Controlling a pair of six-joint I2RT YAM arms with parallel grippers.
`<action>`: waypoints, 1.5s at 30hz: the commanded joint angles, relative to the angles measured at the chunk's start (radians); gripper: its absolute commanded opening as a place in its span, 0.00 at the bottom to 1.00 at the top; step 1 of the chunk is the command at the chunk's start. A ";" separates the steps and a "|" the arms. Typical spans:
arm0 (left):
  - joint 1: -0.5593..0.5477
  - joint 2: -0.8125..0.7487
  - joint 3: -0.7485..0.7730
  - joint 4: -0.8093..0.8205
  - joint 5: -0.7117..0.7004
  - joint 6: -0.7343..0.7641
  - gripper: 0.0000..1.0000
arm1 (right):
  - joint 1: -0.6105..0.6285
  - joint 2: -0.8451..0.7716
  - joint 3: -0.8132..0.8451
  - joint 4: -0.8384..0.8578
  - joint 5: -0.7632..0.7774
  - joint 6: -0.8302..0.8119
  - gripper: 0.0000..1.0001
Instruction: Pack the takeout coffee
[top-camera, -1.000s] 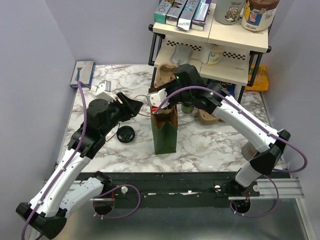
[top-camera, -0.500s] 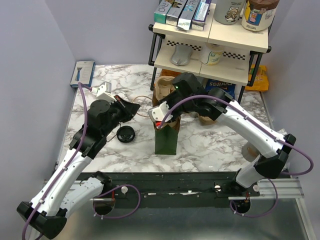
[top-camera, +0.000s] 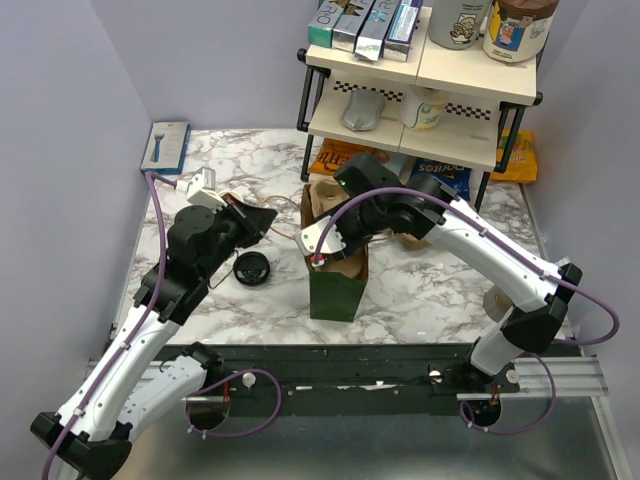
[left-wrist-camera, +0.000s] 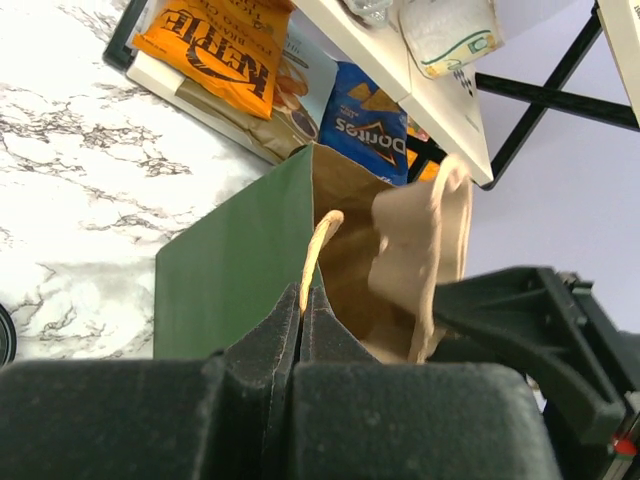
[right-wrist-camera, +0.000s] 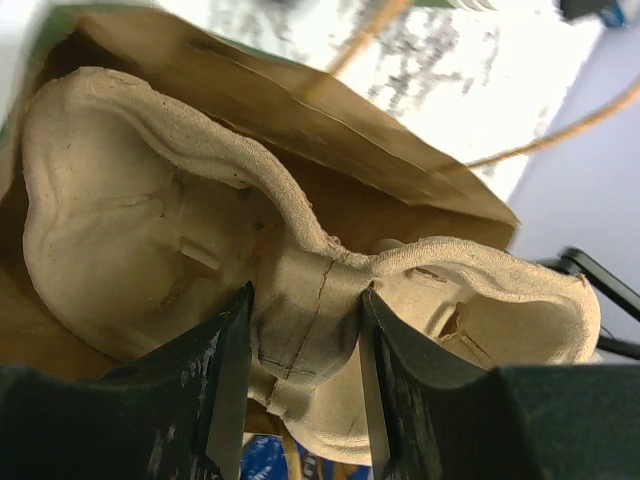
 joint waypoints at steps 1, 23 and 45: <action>0.003 -0.013 0.000 0.006 -0.039 -0.001 0.00 | 0.021 0.039 0.042 -0.174 -0.087 0.003 0.41; 0.003 -0.049 -0.029 0.072 0.034 0.019 0.00 | 0.021 0.142 0.032 -0.140 -0.109 0.314 0.46; 0.001 -0.125 -0.098 0.102 0.026 0.019 0.00 | -0.002 0.177 0.017 -0.073 -0.337 0.690 0.40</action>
